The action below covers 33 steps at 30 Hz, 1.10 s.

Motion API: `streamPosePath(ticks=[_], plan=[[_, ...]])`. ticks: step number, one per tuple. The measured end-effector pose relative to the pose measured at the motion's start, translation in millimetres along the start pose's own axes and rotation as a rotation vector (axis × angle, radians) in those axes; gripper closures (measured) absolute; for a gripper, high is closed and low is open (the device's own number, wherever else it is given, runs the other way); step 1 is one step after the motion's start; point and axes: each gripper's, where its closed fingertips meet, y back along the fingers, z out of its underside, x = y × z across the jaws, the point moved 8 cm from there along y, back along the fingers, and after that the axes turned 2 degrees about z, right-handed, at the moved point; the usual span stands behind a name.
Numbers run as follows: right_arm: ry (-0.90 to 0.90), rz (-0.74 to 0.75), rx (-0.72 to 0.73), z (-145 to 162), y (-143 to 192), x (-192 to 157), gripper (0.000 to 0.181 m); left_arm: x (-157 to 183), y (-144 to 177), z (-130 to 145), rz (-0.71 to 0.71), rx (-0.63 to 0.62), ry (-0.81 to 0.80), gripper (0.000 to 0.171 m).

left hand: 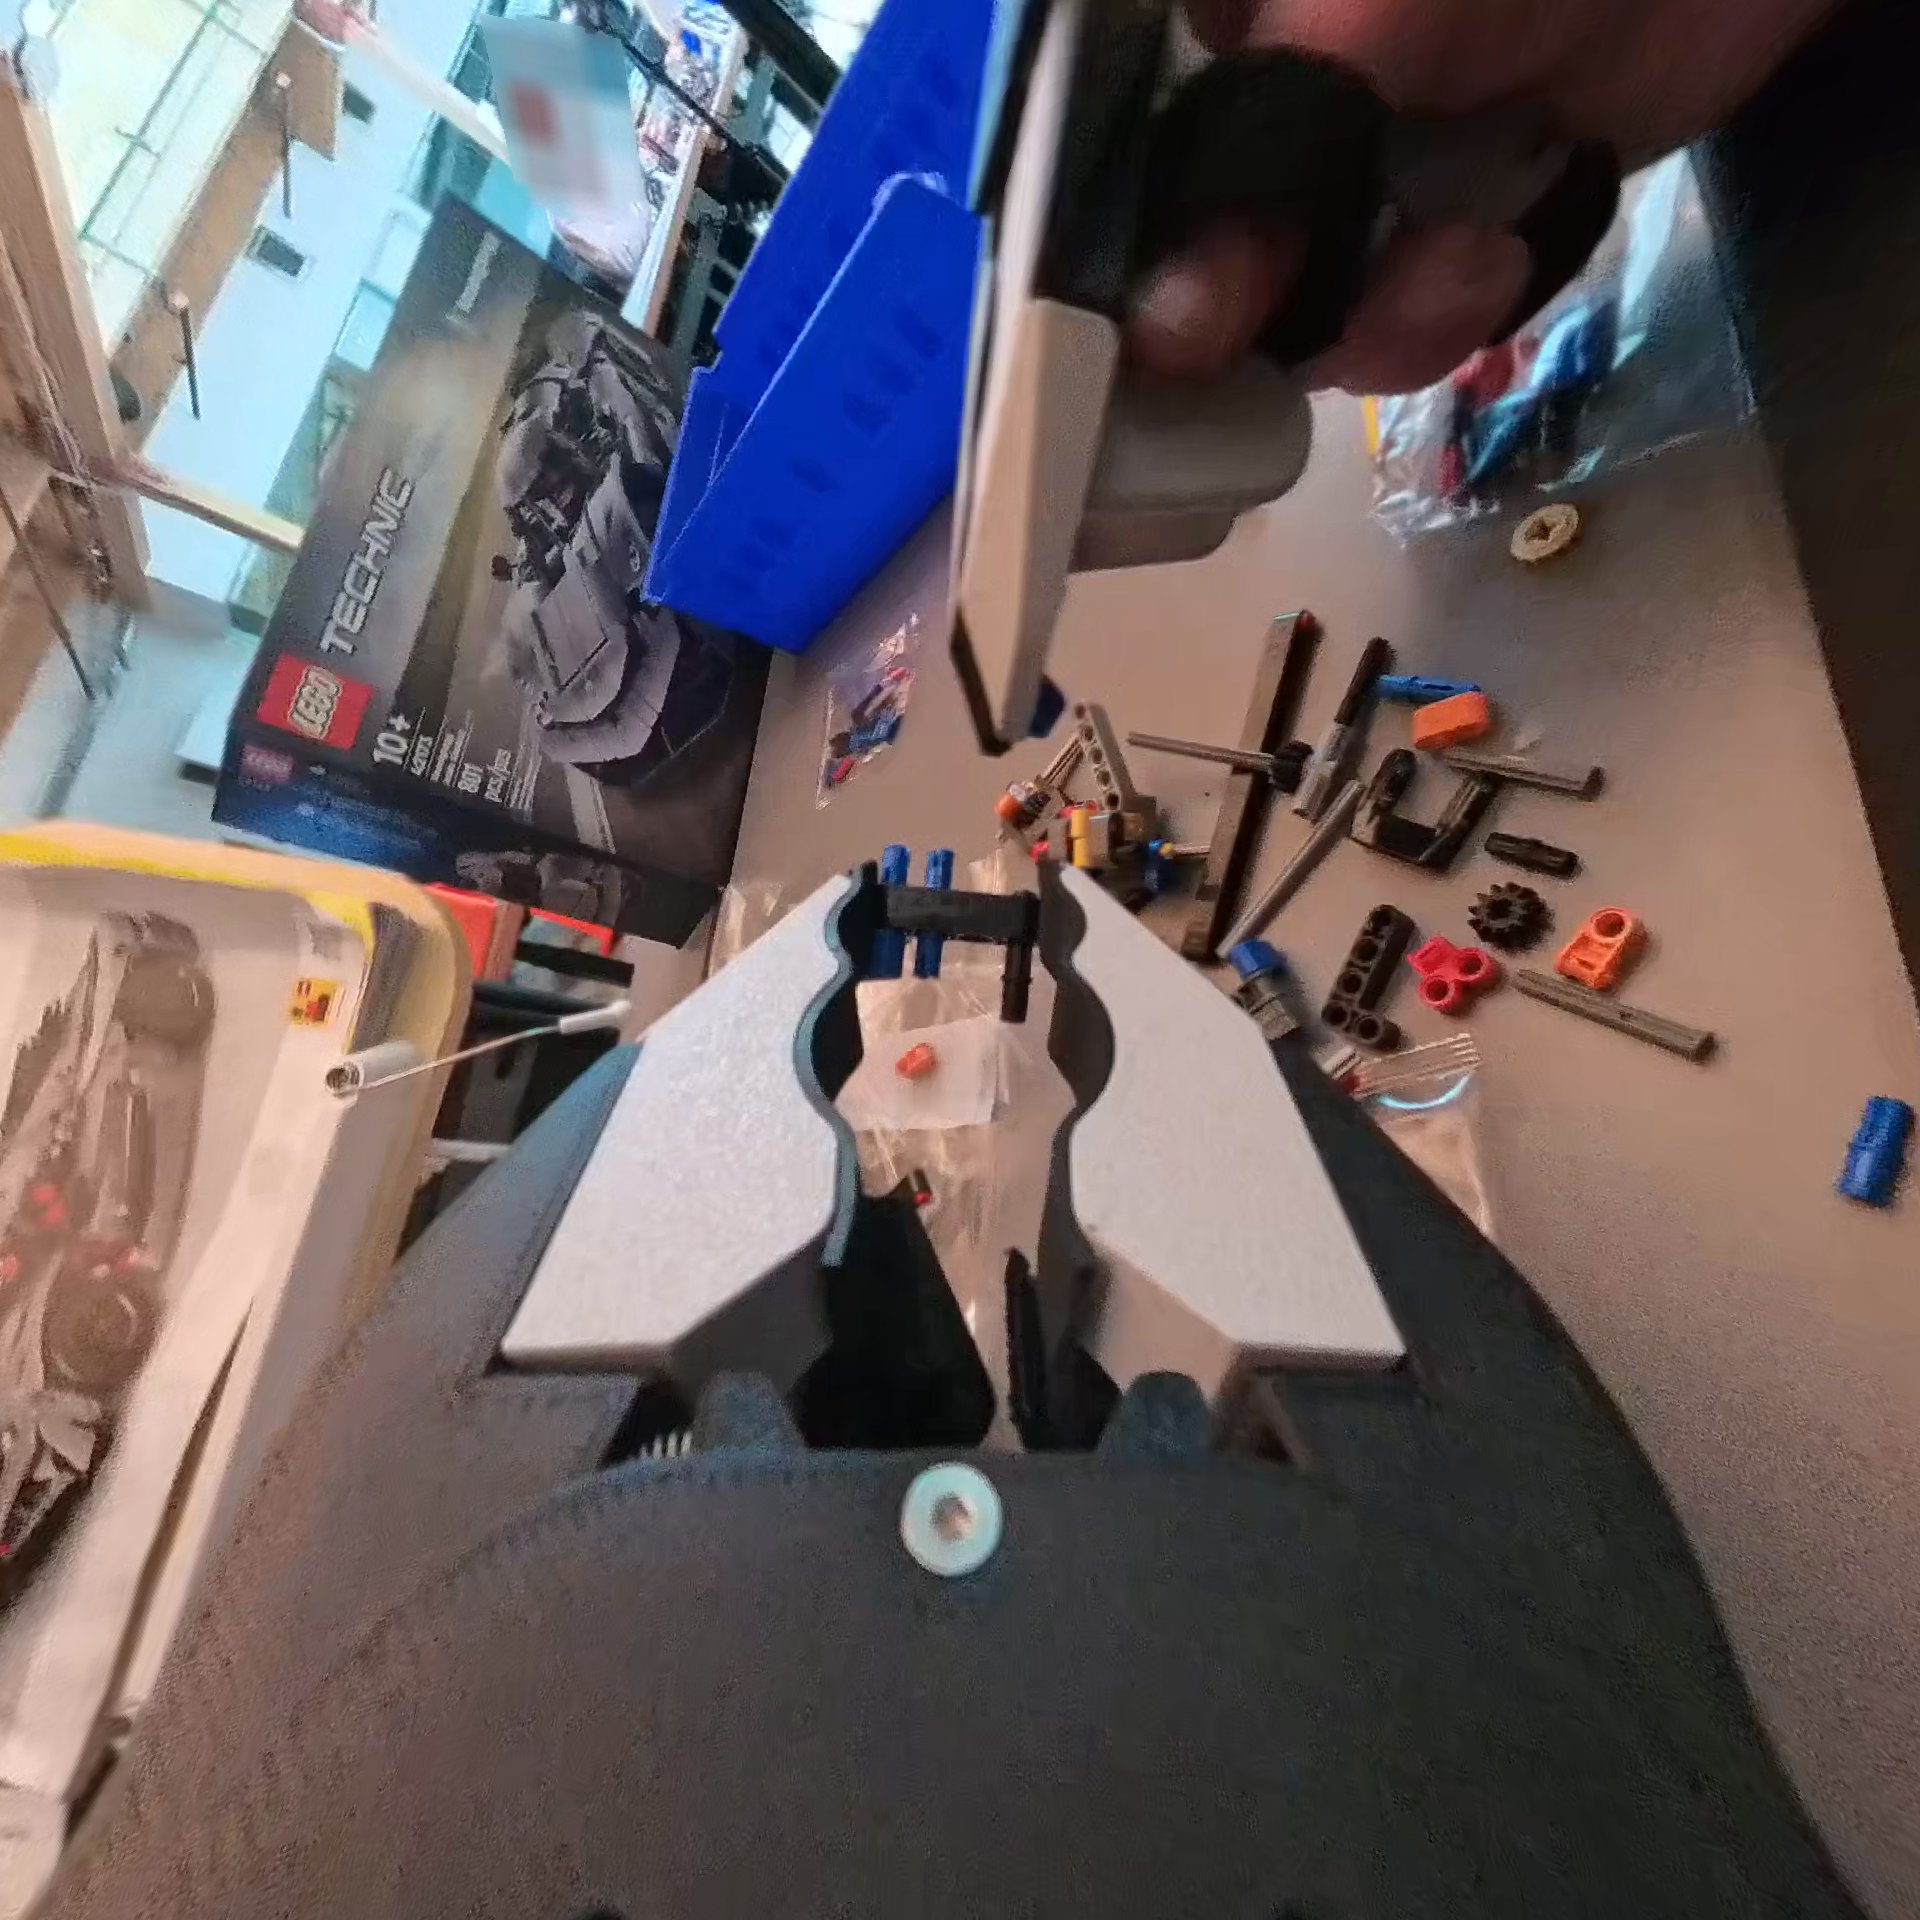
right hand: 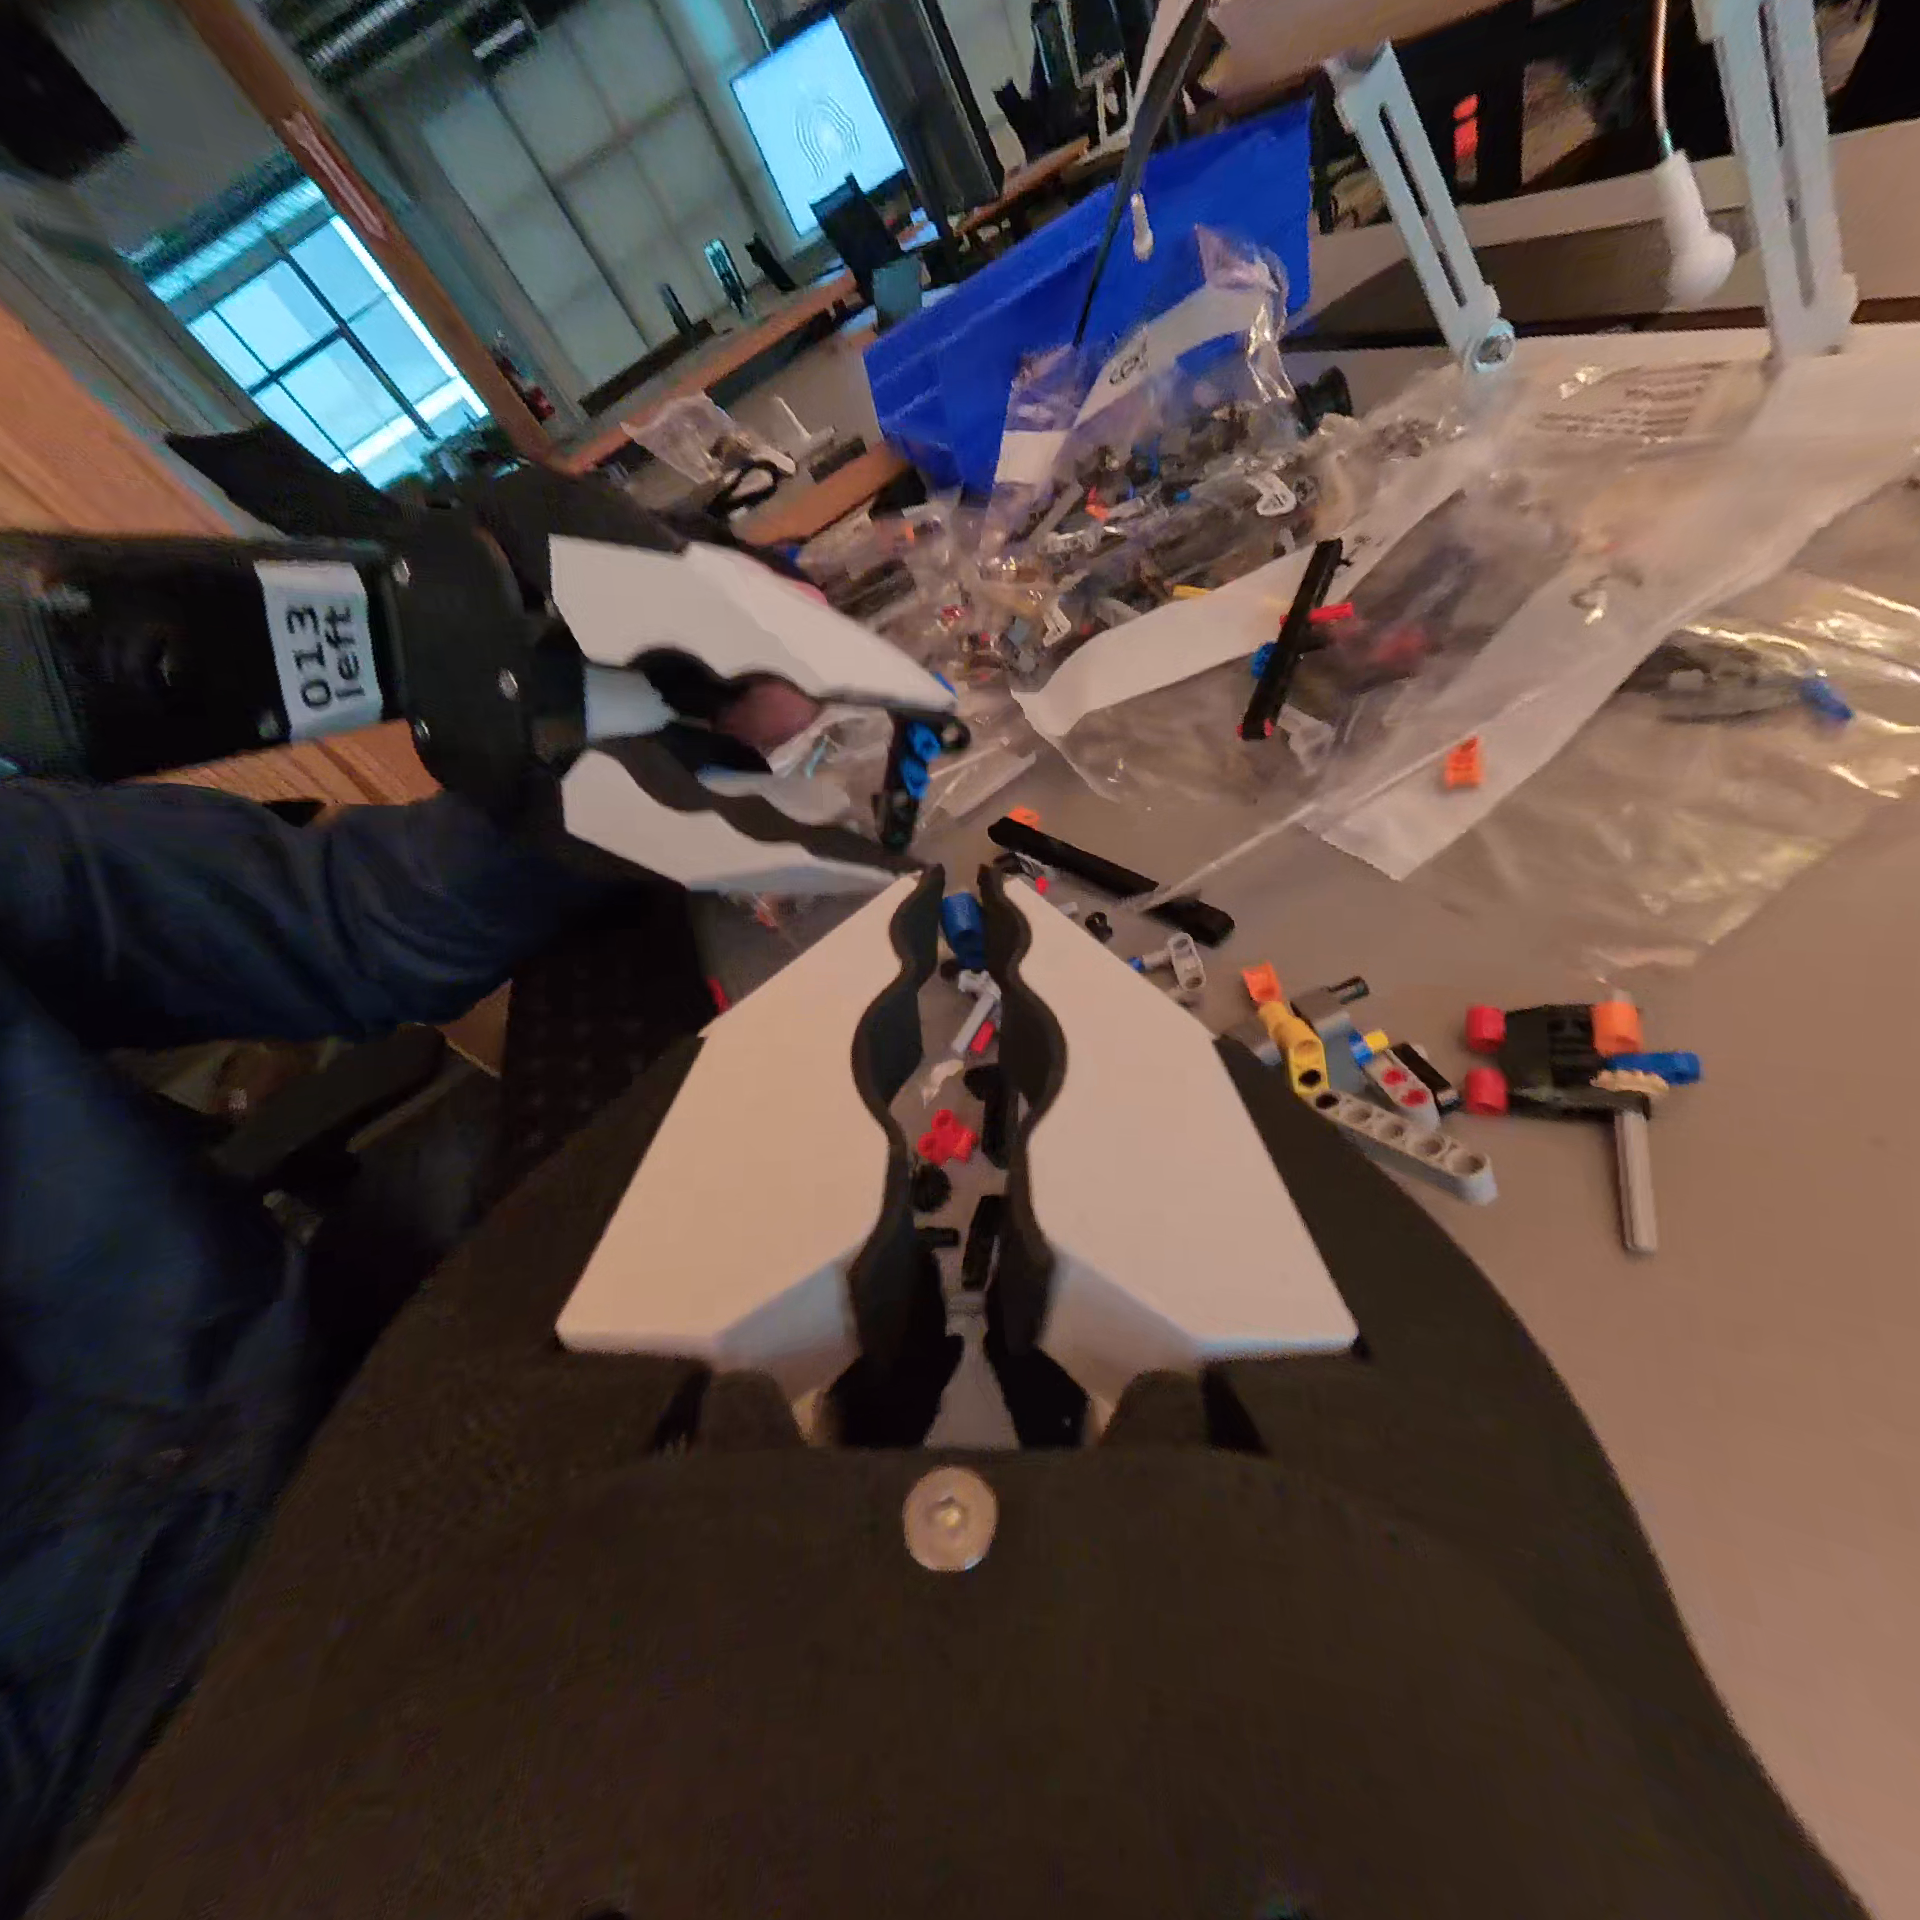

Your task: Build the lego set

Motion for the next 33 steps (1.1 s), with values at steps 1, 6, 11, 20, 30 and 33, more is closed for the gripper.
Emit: streamPosePath(ticks=[1,6,11,20,30,33], plan=[[-0.006,-0.016,0.007,0,0,0,0.174,0,-2,-1,-0.010,-0.002,-0.016,0.140],[-0.014,-0.021,-0.061,6,-15,-3,0.155,7,-5,-3,0.032,0.026,-0.033,0.140],[-0.024,-0.049,-0.014,3,-17,-5,0.168,12,-9,-8,0.049,0.053,-0.043,0.139],[0.009,-0.037,-0.002,0,-12,-11,0.179,5,-4,-12,0.026,0.081,0.004,0.155],[0.067,0.015,0.069,-7,7,-15,0.181,-1,6,1,0.055,0.020,0.022,0.171],[0.033,0.004,0.109,-7,15,-10,0.181,-16,16,7,0.070,0.119,0.183,0.171]])
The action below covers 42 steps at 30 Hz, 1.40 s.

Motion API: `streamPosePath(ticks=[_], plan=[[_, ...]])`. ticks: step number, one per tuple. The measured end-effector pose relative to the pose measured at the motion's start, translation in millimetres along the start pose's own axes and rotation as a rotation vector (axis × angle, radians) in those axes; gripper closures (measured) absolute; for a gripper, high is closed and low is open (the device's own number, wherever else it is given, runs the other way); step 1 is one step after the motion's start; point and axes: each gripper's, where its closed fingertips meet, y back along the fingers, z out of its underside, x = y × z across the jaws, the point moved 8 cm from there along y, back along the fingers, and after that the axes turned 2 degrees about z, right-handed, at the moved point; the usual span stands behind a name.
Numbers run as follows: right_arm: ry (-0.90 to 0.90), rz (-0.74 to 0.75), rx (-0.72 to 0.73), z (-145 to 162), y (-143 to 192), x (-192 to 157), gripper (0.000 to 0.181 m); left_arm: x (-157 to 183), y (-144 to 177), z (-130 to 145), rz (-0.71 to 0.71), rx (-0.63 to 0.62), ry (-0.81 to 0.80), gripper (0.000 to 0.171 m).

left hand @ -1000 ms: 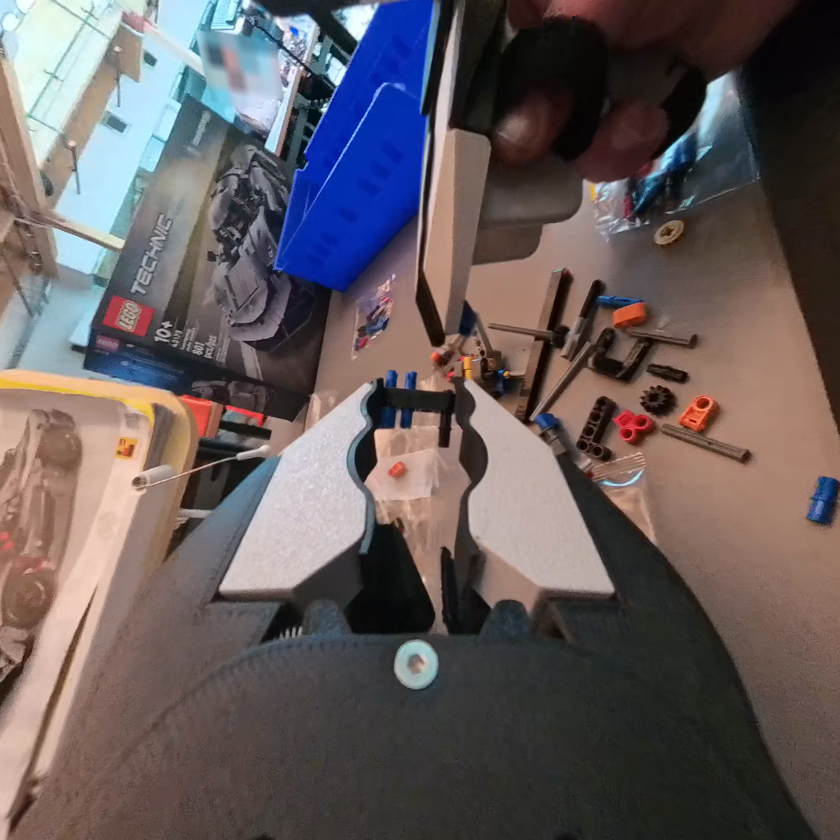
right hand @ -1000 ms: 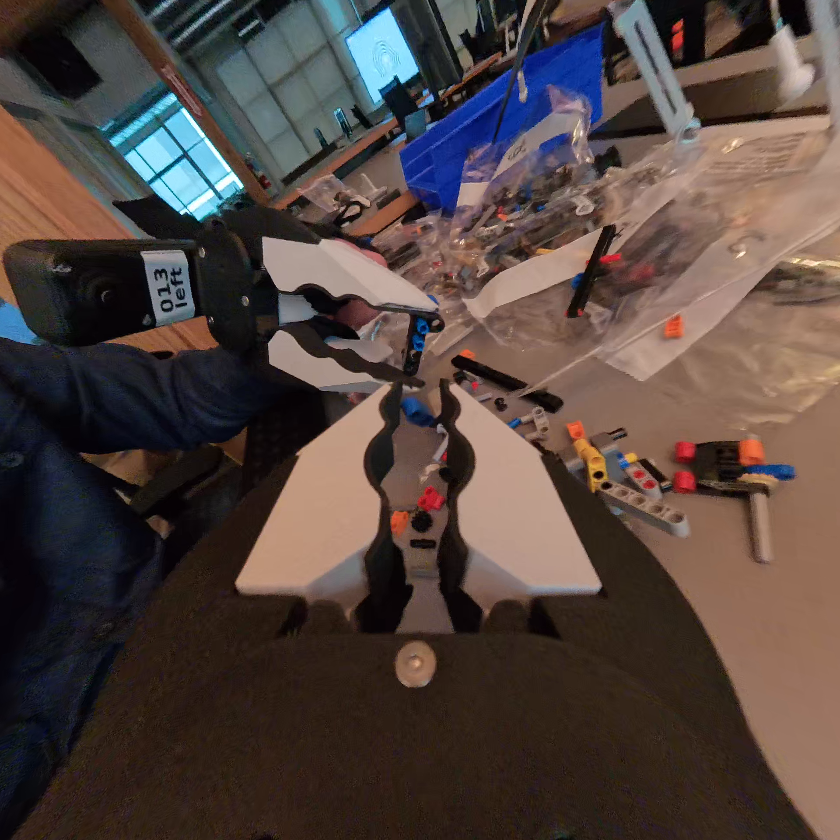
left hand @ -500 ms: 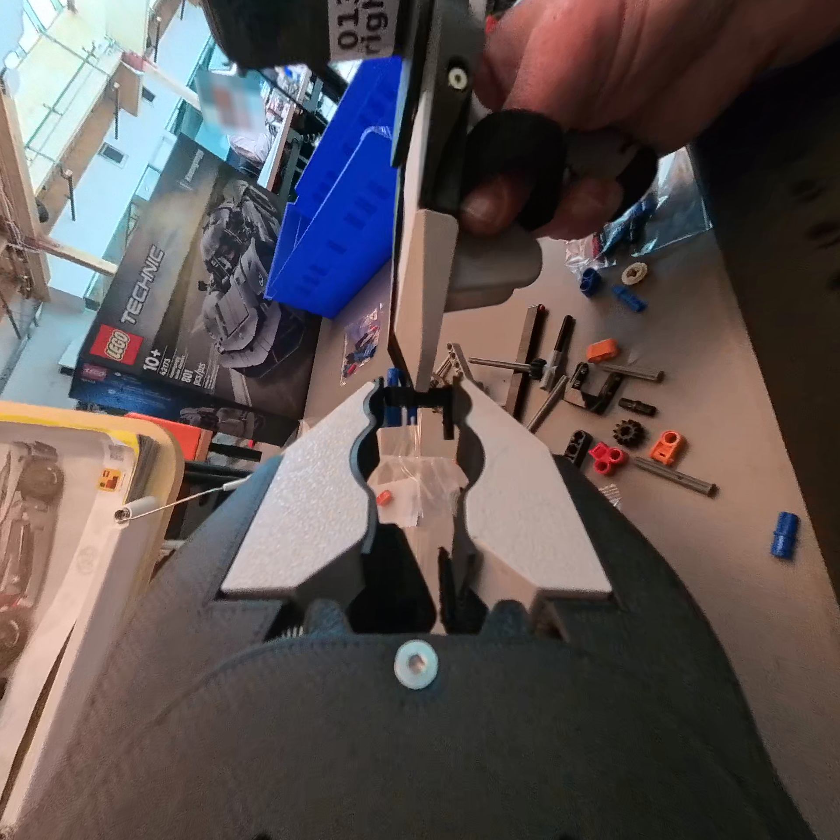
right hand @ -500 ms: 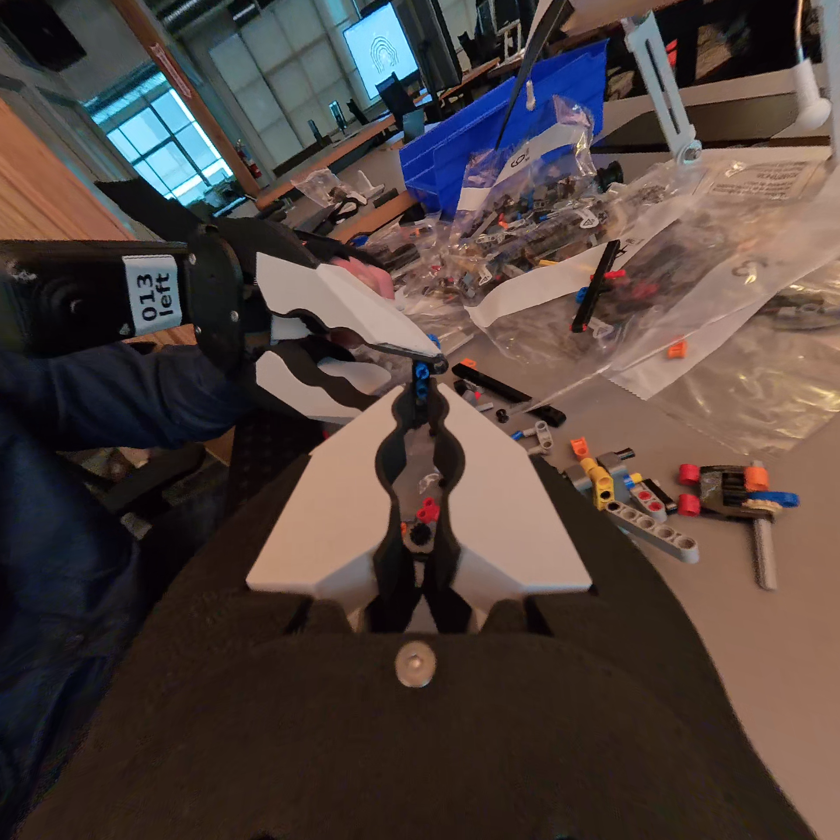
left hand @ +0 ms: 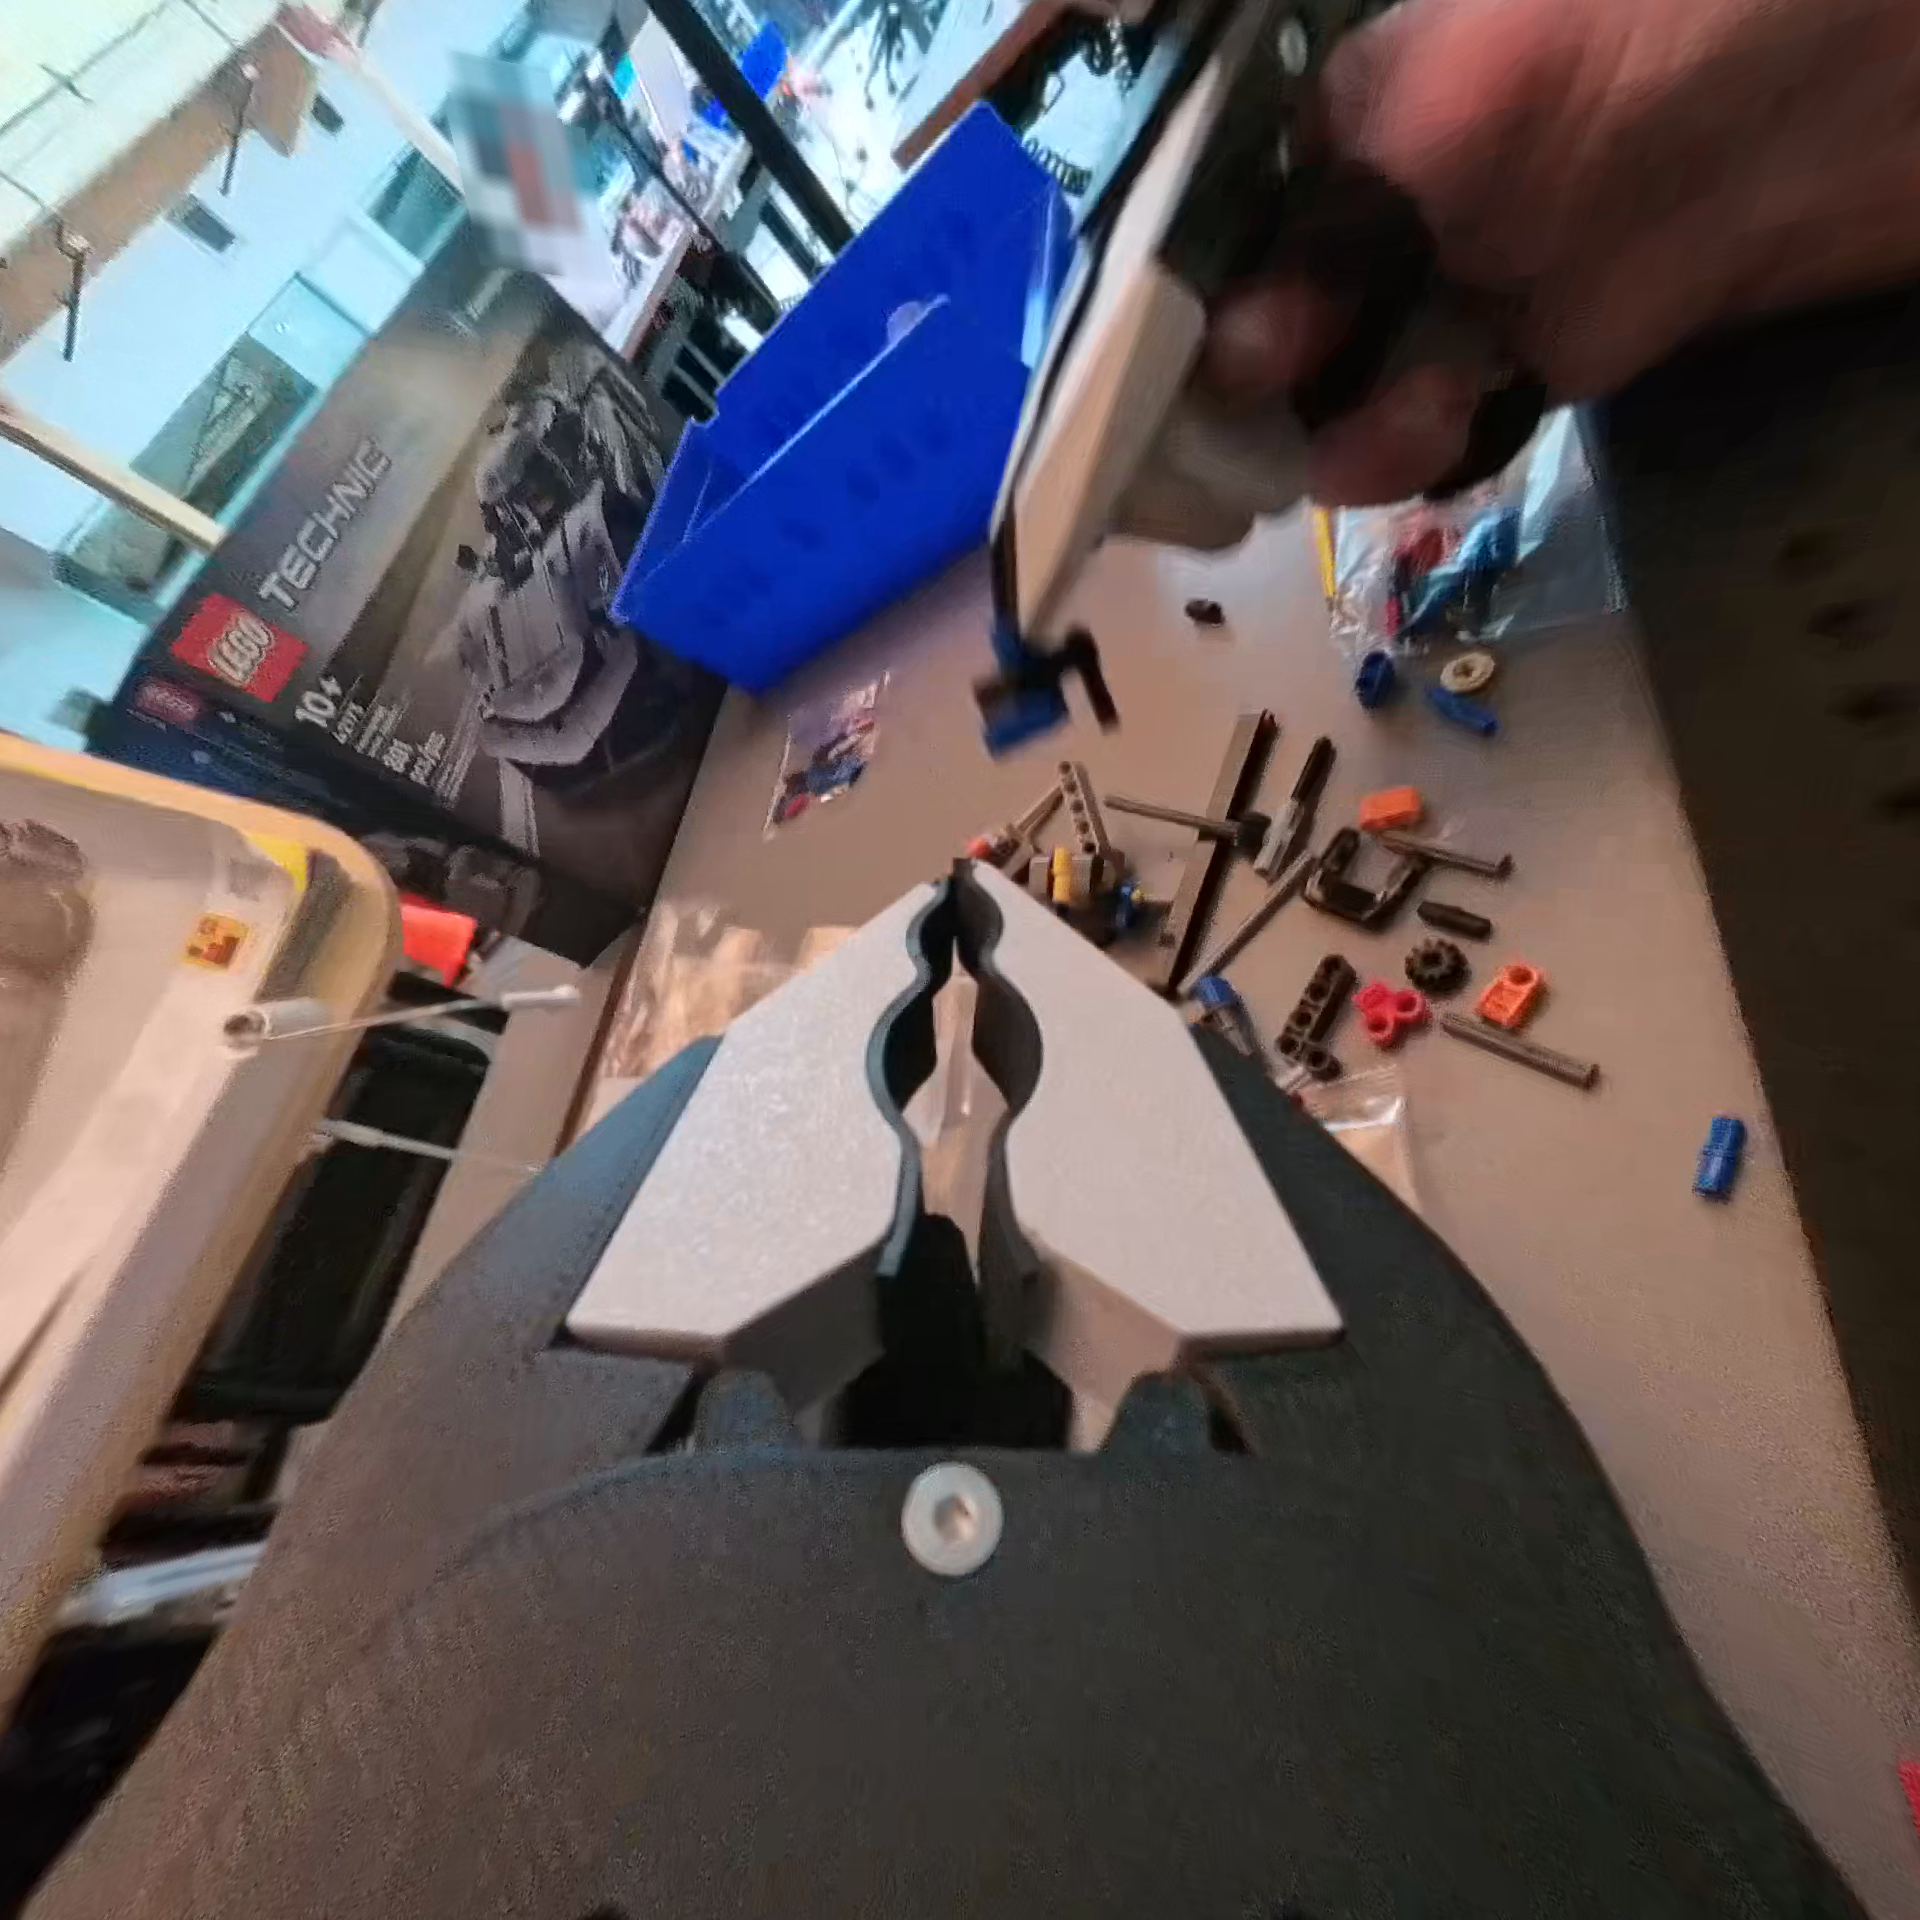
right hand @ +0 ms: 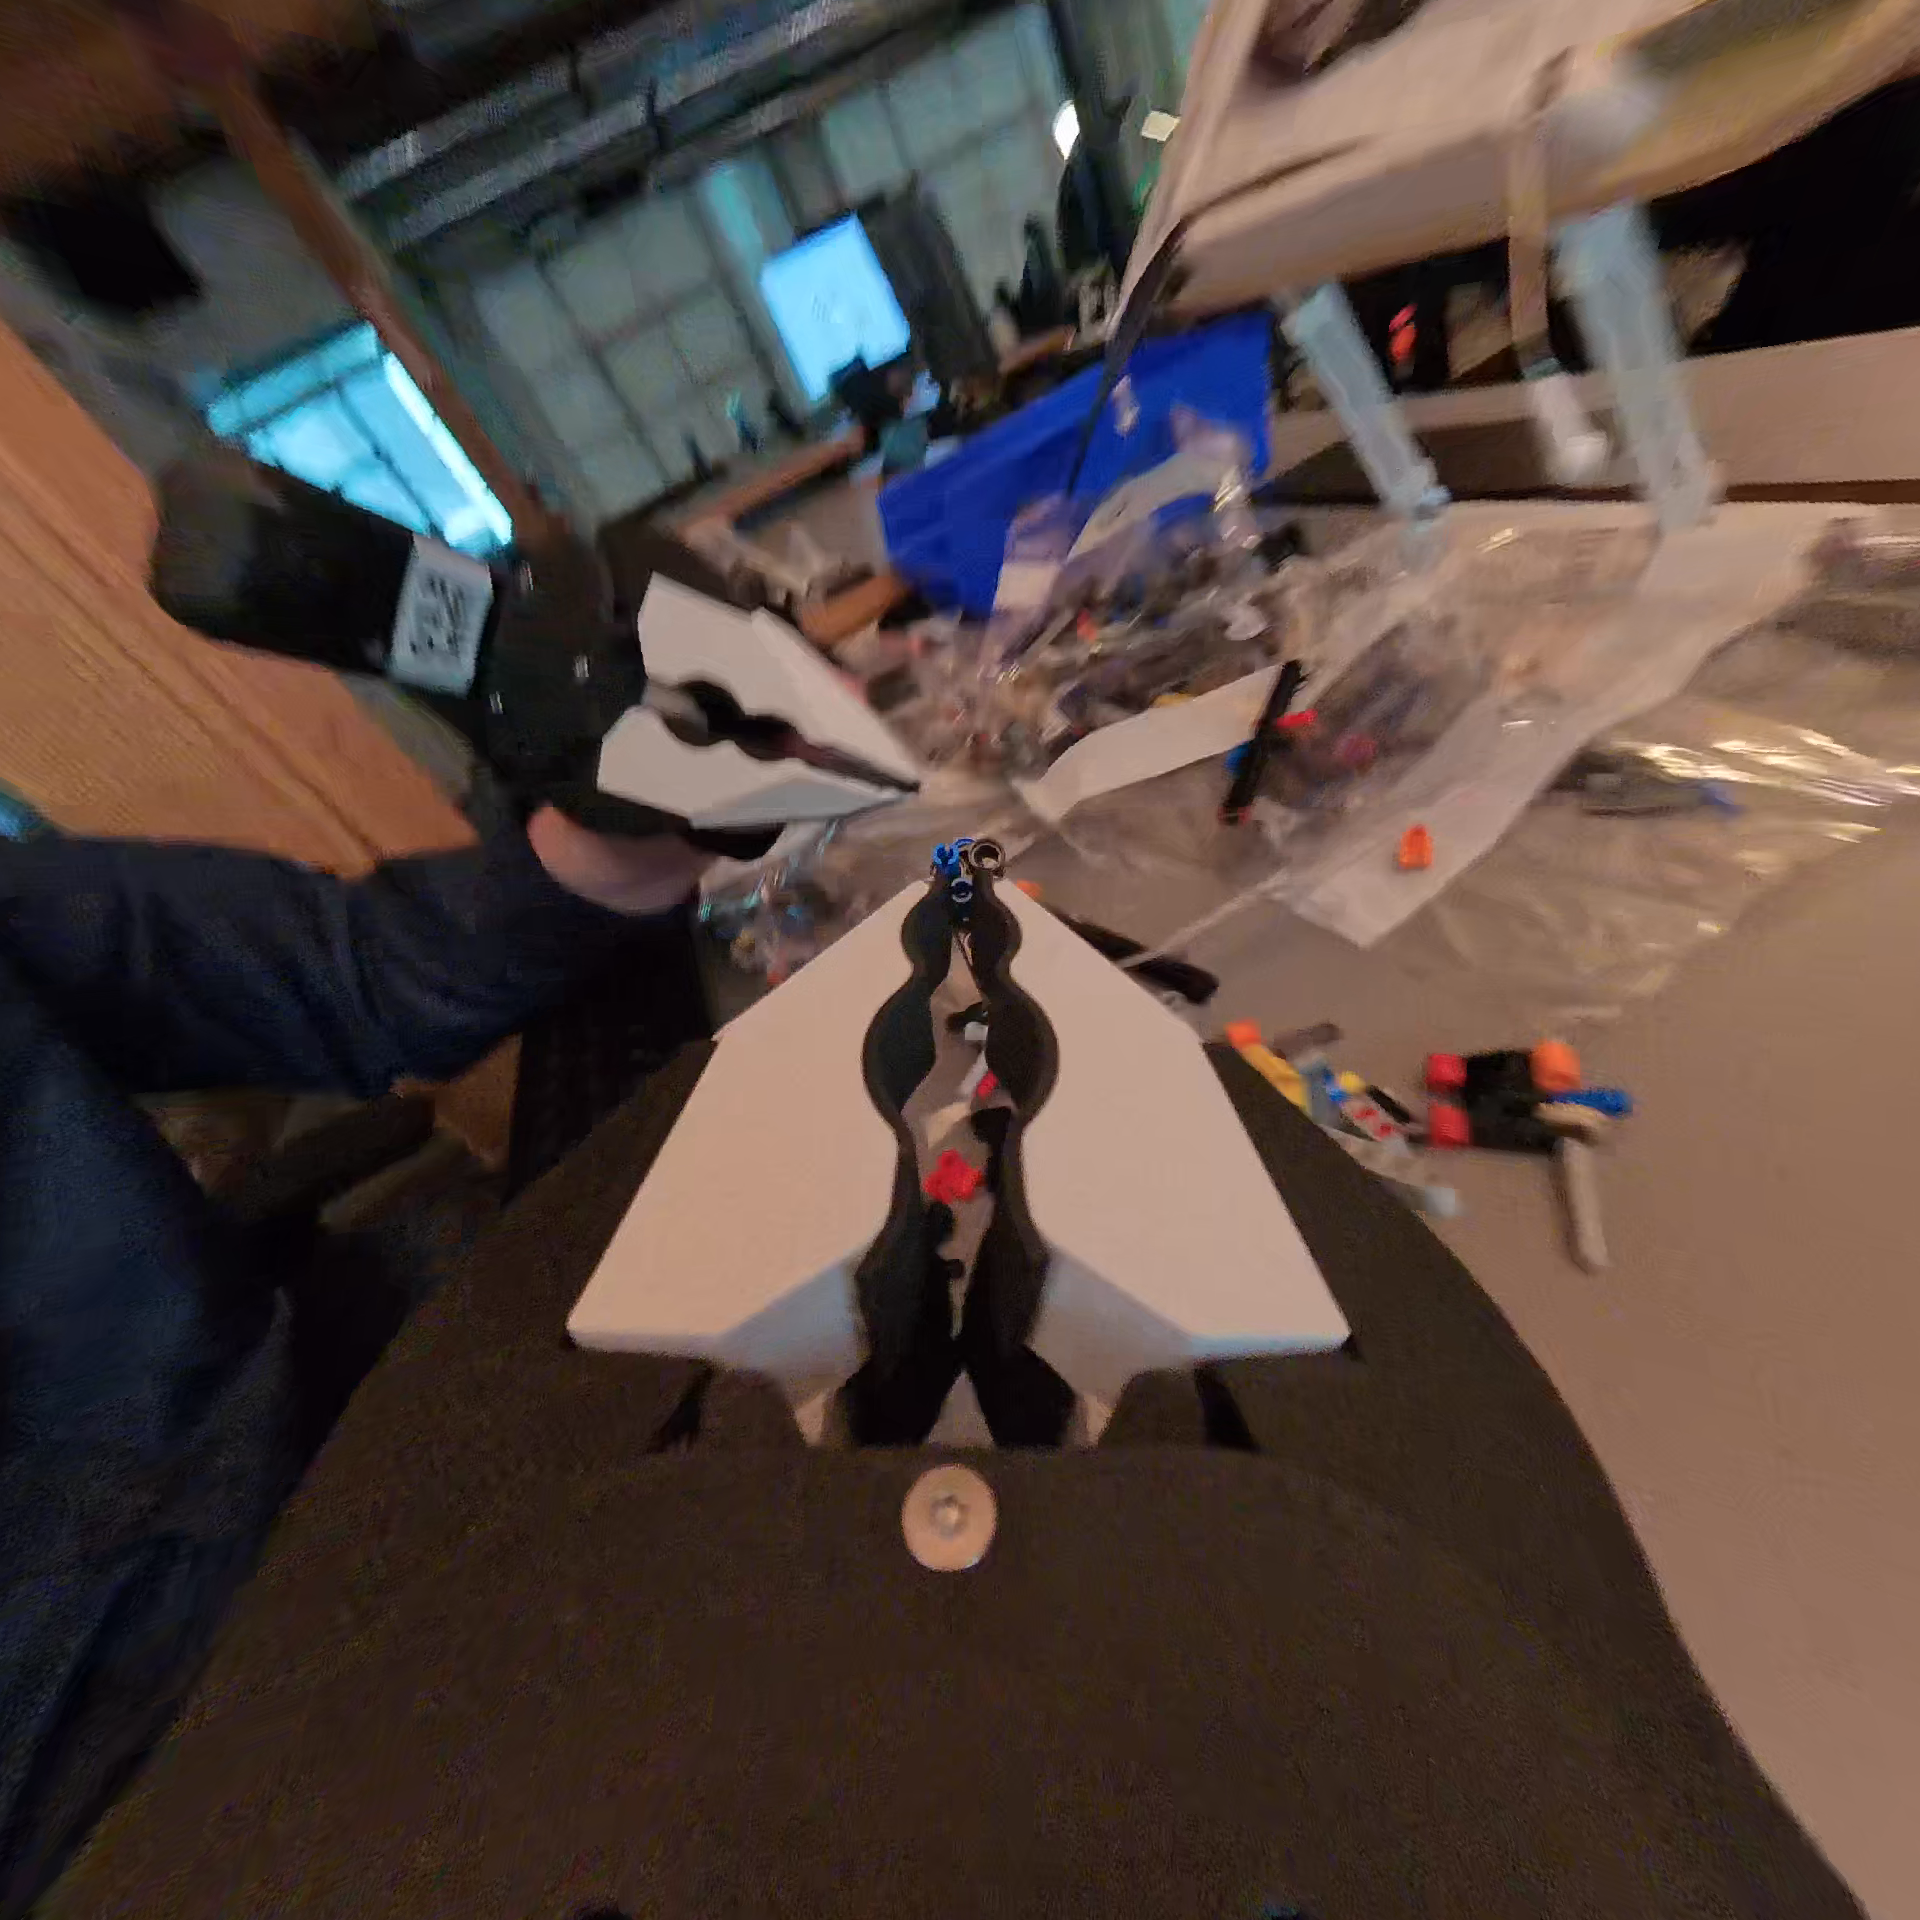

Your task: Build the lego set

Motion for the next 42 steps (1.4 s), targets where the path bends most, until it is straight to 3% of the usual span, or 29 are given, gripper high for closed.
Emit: streamPosePath(ticks=[2,4,7,11,16,20,22,26,29,34,37,39,42], plan=[[0.054,-0.015,-0.096,4,-20,-9,0.180,8,-11,-4,0.035,-0.029,-0.037,0.171],[-0.027,-0.066,-0.085,7,-14,-2,0.180,11,-16,2,0.088,-0.037,0.000,0.171],[-0.044,-0.103,-0.047,5,-11,-4,0.180,5,-15,9,0.115,0.005,0.113,0.144],[-0.066,-0.124,-0.046,6,-12,-4,0.180,11,-20,4,0.172,0.027,0.129,0.131],[-0.030,-0.121,-0.065,7,-15,-7,0.180,15,-25,2,0.200,0.027,0.141,0.155],[0.070,-0.100,-0.043,5,-16,-13,0.179,13,-22,1,0.200,0.049,0.151,0.156],[0.123,-0.076,-0.079,8,-20,-14,0.161,16,-23,1,0.199,0.026,0.120,0.156],[0.181,-0.052,-0.137,11,-26,-18,0.169,22,-24,0,0.213,-0.001,0.061,0.157],[0.166,-0.056,-0.128,8,-24,-21,0.169,20,-23,-2,0.226,0.031,0.109,0.157],[0.115,-0.059,-0.066,4,-22,-21,0.171,17,-21,-7,0.162,0.010,0.066,0.158],[-0.042,-0.105,0.238,-14,16,-4,0.172,29,-25,14,0.192,-0.127,-0.011,0.158],[-0.006,-0.056,0.113,-5,6,-6,0.170,22,-18,-6,0.169,-0.014,0.038,0.158],[-0.004,-0.115,-0.017,5,-12,-10,0.169,21,-26,3,0.208,-0.066,0.050,0.157]])
